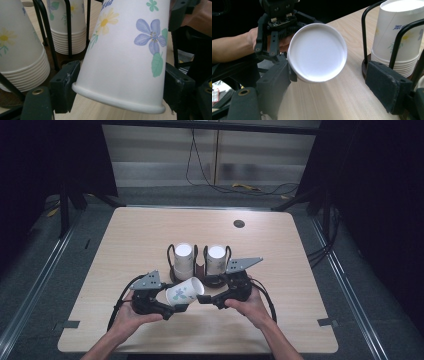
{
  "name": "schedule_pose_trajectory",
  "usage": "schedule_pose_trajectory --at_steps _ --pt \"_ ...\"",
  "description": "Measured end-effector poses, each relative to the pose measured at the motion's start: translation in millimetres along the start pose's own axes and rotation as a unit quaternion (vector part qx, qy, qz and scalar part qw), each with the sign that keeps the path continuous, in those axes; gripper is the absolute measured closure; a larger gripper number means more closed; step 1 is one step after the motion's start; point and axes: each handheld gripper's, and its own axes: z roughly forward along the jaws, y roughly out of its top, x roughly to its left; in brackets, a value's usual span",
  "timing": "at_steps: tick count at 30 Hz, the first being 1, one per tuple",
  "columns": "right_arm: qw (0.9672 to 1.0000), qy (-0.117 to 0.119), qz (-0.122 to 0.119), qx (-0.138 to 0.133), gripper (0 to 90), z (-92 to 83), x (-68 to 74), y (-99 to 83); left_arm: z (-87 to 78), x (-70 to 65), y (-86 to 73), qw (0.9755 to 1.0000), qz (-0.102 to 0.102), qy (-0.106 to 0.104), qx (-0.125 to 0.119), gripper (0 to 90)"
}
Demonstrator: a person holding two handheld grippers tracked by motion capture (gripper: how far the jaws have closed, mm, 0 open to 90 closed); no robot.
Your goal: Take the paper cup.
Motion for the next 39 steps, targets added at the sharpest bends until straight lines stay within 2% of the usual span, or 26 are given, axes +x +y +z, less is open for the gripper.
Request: schedule_pose_trajectory --at_steps 6,10,15,23,28,33,39 --pt "0.9999 -0.005 -0.003 0.010 18.9 -0.4 -0.2 -0.4 -1.6 2.2 -0.8 1.0000 0.002 0.007 0.006 24.3" --pt "0.9998 -0.007 -0.006 0.016 18.6 0.3 0.1 -1.0 0.7 0.8 -2.1 0.9997 0.010 0.009 0.021 24.4" --pt "0.9992 -0.012 -0.014 0.034 19.2 2.2 1.6 -1.5 2.7 -0.1 -3.7 0.9992 0.015 0.008 0.036 24.3" --pt "0.9973 -0.017 -0.025 0.067 20.5 6.0 1.9 -1.5 2.5 0.8 -5.4 0.9988 0.021 0.009 0.044 24.6" --pt "0.9955 -0.019 -0.034 0.087 20.4 7.8 2.3 1.4 3.7 0.2 -6.5 0.9981 0.027 0.011 0.054 24.8" --pt "0.9914 -0.022 -0.044 0.121 20.0 10.1 2.3 4.4 6.3 -1.3 -7.6 0.9973 0.034 0.007 0.065 24.9" --pt "0.9879 -0.018 -0.053 0.145 19.8 12.2 3.0 7.0 9.4 -3.9 -8.5 0.9959 0.043 0.007 0.079 25.0"
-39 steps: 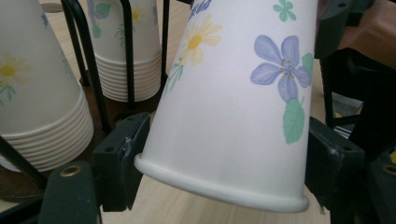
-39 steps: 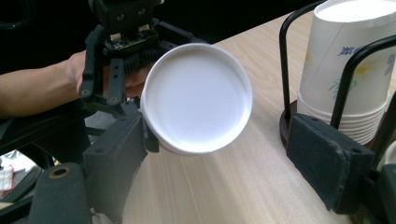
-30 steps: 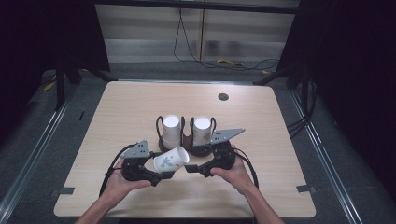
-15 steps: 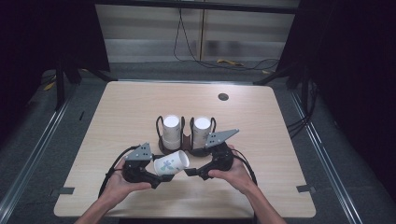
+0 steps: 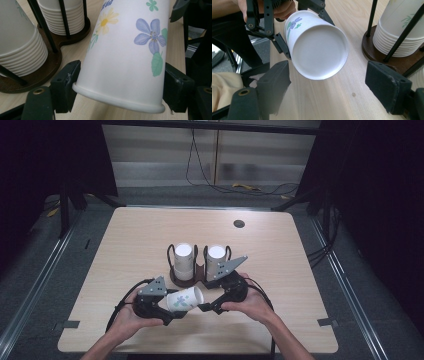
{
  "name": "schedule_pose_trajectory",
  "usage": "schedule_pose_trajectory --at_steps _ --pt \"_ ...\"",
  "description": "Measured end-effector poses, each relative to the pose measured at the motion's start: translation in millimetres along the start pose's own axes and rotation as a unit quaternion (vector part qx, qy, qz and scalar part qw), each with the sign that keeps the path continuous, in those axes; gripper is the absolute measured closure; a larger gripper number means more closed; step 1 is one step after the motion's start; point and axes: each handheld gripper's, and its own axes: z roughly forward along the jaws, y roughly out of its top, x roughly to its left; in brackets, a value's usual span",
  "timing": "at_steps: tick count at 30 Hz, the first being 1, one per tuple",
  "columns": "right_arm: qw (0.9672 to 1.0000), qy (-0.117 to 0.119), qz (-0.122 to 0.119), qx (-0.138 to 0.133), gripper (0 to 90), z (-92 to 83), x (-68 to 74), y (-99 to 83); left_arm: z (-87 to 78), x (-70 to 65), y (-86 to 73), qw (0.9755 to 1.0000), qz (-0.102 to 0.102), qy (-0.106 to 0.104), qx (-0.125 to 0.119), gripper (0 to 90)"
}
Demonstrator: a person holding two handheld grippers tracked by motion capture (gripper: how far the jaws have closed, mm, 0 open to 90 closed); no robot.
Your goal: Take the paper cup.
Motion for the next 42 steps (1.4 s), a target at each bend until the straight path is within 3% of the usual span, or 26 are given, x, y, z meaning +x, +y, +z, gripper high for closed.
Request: schedule_pose_trajectory --at_steps 14,23,33,42 --pt "0.9994 -0.003 -0.015 0.031 19.3 -2.7 1.3 2.0 1.4 -2.9 8.1 0.9992 0.025 -0.004 0.030 25.1" --pt "0.9981 0.009 -0.022 0.057 19.1 3.7 2.9 3.6 3.8 -1.5 7.3 0.9984 0.031 0.004 0.048 25.1" --pt "0.9905 0.018 -0.056 0.125 21.8 19.1 6.7 14.3 12.3 -5.6 6.9 0.9967 0.040 -0.007 0.071 25.0" --pt "0.9855 0.031 -0.068 0.152 24.5 27.9 7.1 22.2 14.3 -5.6 6.5 0.9961 0.041 -0.008 0.078 25.1"
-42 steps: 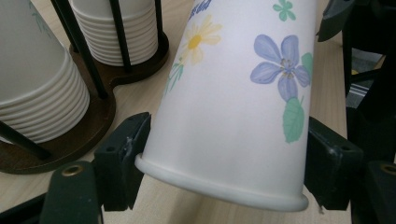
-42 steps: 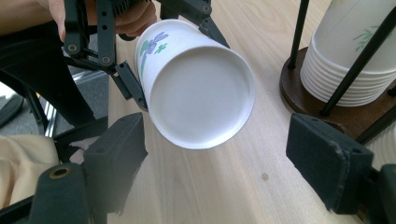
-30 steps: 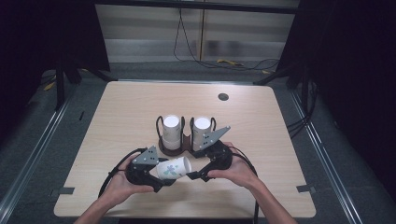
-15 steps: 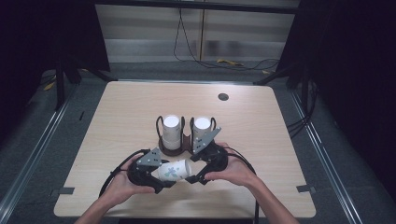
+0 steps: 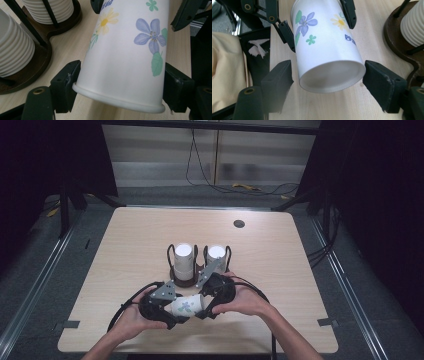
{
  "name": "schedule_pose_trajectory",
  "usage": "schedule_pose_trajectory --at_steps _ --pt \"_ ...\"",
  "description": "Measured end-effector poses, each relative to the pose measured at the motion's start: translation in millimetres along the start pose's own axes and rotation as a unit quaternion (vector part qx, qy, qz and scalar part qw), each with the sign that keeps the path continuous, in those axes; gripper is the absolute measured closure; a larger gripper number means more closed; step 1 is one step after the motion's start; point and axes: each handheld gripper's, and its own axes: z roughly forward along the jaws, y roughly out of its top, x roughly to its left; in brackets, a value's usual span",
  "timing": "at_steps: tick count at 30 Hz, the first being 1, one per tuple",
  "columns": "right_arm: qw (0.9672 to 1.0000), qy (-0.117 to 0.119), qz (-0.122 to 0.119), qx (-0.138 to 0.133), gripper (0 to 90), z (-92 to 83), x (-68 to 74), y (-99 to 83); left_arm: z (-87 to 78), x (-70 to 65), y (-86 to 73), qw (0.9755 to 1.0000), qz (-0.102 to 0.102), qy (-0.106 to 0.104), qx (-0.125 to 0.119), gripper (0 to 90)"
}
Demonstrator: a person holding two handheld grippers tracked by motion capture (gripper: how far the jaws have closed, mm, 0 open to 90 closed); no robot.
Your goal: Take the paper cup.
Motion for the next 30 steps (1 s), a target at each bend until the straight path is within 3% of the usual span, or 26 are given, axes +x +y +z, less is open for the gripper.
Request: schedule_pose_trajectory --at_steps 11,17,22,30 --pt "0.9994 0.012 -0.012 0.031 30.7 7.6 1.8 8.6 2.2 -1.5 -0.1 1.0000 0.005 -0.005 0.006 25.0" --pt "0.9993 0.011 -0.019 0.031 34.7 7.2 2.0 7.7 2.1 -2.4 -1.1 0.9999 0.008 -0.005 0.006 23.6" --pt "0.9995 0.013 -0.022 0.020 35.5 6.3 1.7 5.7 1.2 -2.7 -1.4 0.9999 0.011 -0.007 -0.004 22.1" --pt "0.9998 0.013 -0.016 -0.005 36.7 0.9 2.4 0.4 -0.4 -3.4 -3.1 0.9997 -0.005 -0.012 -0.020 16.0"
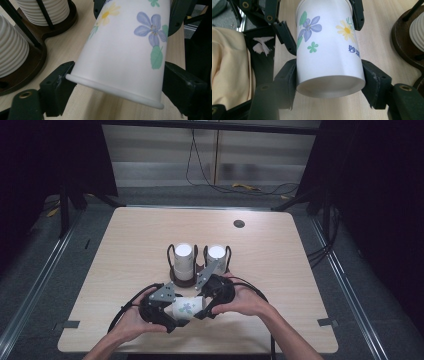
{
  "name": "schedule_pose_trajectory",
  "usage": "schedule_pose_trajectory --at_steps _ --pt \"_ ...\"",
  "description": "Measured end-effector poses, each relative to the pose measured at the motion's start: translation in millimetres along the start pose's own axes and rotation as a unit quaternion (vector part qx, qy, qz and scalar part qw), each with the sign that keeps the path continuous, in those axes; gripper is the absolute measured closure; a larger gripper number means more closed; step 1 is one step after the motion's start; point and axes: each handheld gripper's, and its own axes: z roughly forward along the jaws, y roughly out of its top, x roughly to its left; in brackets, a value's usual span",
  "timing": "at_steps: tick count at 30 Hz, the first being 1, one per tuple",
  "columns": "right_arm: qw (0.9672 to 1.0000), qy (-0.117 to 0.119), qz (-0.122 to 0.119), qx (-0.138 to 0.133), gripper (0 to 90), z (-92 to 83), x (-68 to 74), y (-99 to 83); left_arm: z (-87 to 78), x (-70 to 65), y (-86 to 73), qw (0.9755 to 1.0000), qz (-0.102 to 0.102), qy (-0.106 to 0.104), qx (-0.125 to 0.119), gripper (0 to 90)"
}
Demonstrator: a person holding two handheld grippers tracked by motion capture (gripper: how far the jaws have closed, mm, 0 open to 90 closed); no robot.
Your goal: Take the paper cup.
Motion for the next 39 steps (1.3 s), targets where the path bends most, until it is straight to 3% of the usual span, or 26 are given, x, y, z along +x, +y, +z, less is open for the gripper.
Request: schedule_pose_trajectory --at_steps 10,18,22,32,35,39 --pt "0.9991 -0.013 0.011 -0.040 37.0 -7.6 4.0 -9.3 -8.7 2.6 -2.1 0.9988 -0.018 -0.006 -0.045 15.9" --pt "0.9963 -0.016 0.024 -0.081 37.2 -17.0 4.7 -14.3 -16.5 4.5 -2.7 0.9953 -0.037 -0.013 -0.089 16.0" --pt "0.9954 -0.018 0.031 -0.089 37.2 -16.0 6.4 -18.6 -18.4 5.5 -3.1 0.9941 -0.041 -0.013 -0.099 16.0" --pt "0.9899 -0.027 0.037 -0.134 37.4 -18.4 6.2 -22.7 -22.5 7.7 -4.5 0.9901 -0.059 -0.014 -0.127 15.7" --pt "0.9871 -0.026 0.040 -0.152 37.4 -17.5 6.7 -25.4 -23.4 8.0 -4.6 0.9886 -0.061 -0.014 -0.137 15.7" --pt "0.9859 -0.026 0.047 -0.158 37.5 -14.5 7.5 -31.0 -23.4 7.0 -4.6 0.9873 -0.057 -0.012 -0.148 15.8"
